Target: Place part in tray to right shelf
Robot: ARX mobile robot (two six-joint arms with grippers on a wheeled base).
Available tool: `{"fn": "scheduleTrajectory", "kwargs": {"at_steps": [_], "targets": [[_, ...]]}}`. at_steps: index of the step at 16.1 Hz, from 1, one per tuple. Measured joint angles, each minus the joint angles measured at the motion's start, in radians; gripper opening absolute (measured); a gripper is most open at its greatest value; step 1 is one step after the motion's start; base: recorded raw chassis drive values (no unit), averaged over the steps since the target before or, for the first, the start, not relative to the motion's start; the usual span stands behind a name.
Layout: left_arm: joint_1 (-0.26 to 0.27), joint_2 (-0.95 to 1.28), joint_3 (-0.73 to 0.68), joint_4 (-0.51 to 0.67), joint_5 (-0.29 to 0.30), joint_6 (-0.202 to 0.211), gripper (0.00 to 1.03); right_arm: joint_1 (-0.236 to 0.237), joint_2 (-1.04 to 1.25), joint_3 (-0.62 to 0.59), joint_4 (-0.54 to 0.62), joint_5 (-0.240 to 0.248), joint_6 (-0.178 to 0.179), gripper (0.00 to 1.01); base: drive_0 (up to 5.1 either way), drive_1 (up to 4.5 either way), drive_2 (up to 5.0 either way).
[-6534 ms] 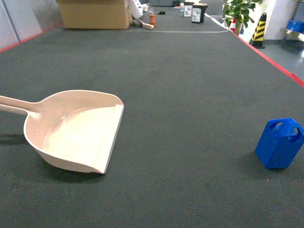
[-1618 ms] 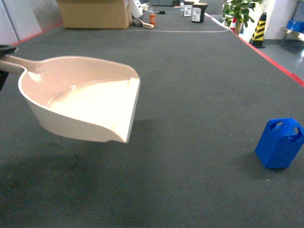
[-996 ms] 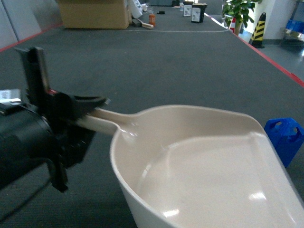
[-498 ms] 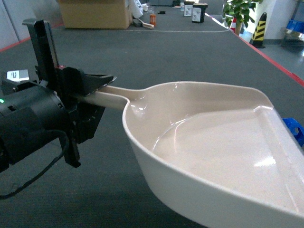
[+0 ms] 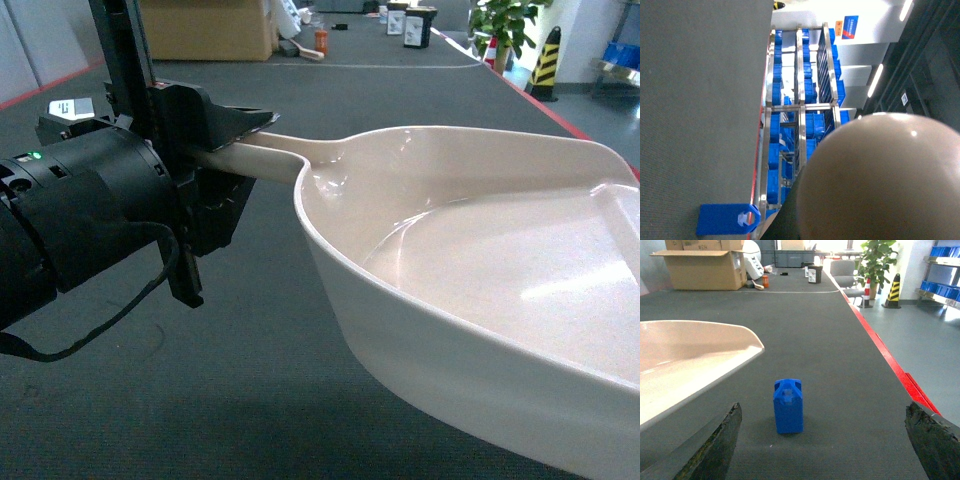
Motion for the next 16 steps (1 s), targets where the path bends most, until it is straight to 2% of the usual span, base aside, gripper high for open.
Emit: {"fn": "scheduleTrajectory", "kwargs": {"at_steps": [7,8,9,10,11,12,13,16], "targets": [[-0.006,0.0,-0.003,0.0,0.006,-0.001,0.14,0.0,0.0,0.0,0.0,0.0,0.0,0.98,0.0,0.0,0.0],[-0.007,0.0,-0.003,0.0,0.008,-0.001,0.14,0.018,0.026,0.025,-0.089,0.06,0.014,0.98,0.0,0.0,0.0],[-0.008,0.0,-0.003,0.0,0.01,-0.002,0.14,0.021,0.188,0.08,-0.149,0.161,0.035,0.98,0.0,0.0,0.0],[-0.008,0.0,-0.003,0.002,0.01,-0.002,0.14,-0.036,0.372,0.126,-0.061,0.178,0.051,0.98,0.0,0.0,0.0],[-0.008,0.0,-0.003,-0.001,0.01,-0.002,0.14,-0.08,0.502,0.165,0.019,0.15,0.058,0.98,0.0,0.0,0.0],[-0.008,0.001,-0.003,0.0,0.012,-0.002,0.14,-0.094,0.634,0.209,0.098,0.113,0.057,0.98,0.0,0.0,0.0],[-0.008,0.001,-0.003,0.0,0.009,-0.002,0.14,-0.094,0.789,0.259,0.164,0.046,0.055,0.98,0.0,0.0,0.0],[-0.008,0.001,-0.003,0.0,0.011,-0.002,0.14,-0.092,1.134,0.371,0.283,-0.064,0.047,0.98,0.0,0.0,0.0]]}}
